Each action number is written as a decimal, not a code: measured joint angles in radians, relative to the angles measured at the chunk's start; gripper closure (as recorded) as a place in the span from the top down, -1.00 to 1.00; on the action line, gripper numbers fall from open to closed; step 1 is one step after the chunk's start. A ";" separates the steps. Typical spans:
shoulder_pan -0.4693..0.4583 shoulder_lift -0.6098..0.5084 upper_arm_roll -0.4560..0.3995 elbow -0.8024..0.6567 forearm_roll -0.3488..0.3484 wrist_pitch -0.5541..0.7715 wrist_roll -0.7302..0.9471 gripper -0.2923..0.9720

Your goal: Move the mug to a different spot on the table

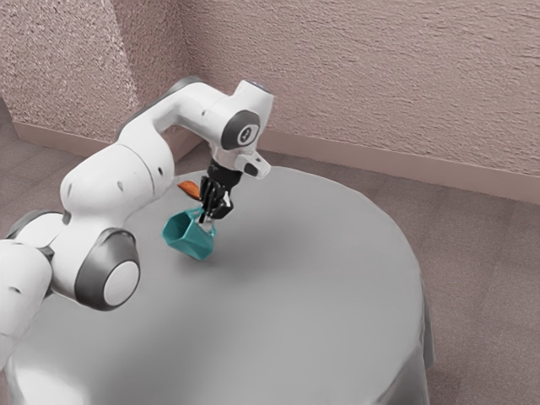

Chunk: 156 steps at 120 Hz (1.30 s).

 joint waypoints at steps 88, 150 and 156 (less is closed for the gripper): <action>0.071 -0.002 -0.175 0.041 -0.025 -0.149 -0.403 -0.52; 0.087 0.014 -0.259 0.041 -0.025 -0.175 -0.595 -0.55; 0.090 0.017 -0.260 0.040 -0.025 -0.170 -0.607 -0.55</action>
